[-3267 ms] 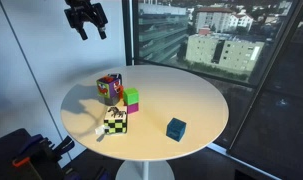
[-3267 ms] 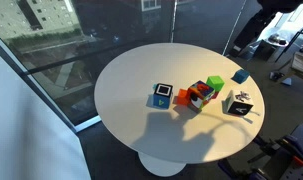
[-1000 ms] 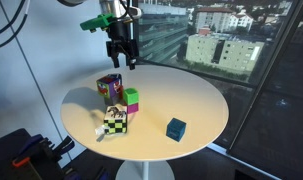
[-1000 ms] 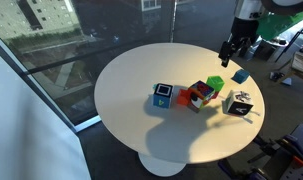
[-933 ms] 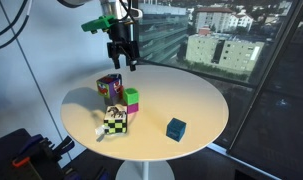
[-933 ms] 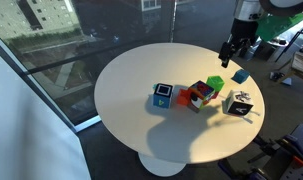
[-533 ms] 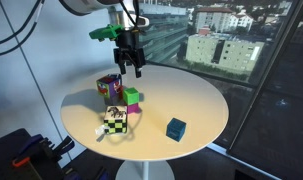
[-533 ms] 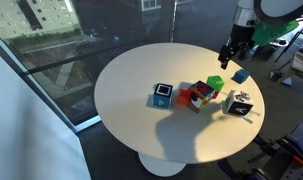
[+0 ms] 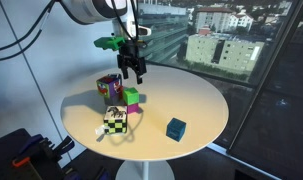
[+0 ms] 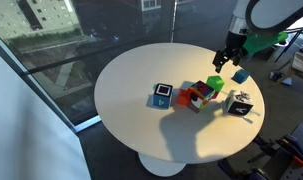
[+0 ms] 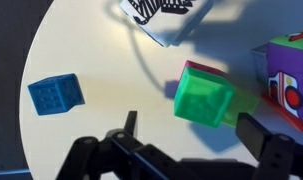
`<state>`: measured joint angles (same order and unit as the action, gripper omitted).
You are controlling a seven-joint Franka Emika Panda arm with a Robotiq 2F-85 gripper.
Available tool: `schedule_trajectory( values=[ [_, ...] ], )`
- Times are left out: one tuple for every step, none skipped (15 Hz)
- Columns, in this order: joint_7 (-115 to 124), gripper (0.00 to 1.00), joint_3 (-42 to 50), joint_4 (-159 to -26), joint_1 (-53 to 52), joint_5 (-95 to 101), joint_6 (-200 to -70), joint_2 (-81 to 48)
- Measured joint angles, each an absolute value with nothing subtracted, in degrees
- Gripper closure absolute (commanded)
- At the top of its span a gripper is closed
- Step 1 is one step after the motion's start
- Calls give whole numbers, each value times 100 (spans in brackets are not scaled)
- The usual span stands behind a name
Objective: Put the green building block on the table
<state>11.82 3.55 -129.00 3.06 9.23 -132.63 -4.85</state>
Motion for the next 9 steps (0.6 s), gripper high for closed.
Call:
schedule_trajectory(
  values=[
    [1274,0,354,-12906,295,909,-13280,-511],
    [1368,0,352,-12909,287,905,-13283,-535],
    [1460,0,352,-12909,278,905,-13283,-560],
    [1545,0,352,-12909,266,905,-13283,-582],
    [1629,0,352,-12906,255,905,-13283,-593],
    [1688,0,351,-12901,244,905,-13283,-596],
    [1712,0,351,-12897,239,905,-13283,-596],
    [1728,0,351,-12895,237,905,-13283,-596],
    [1738,0,351,-12895,236,905,-13283,-596]
  ],
)
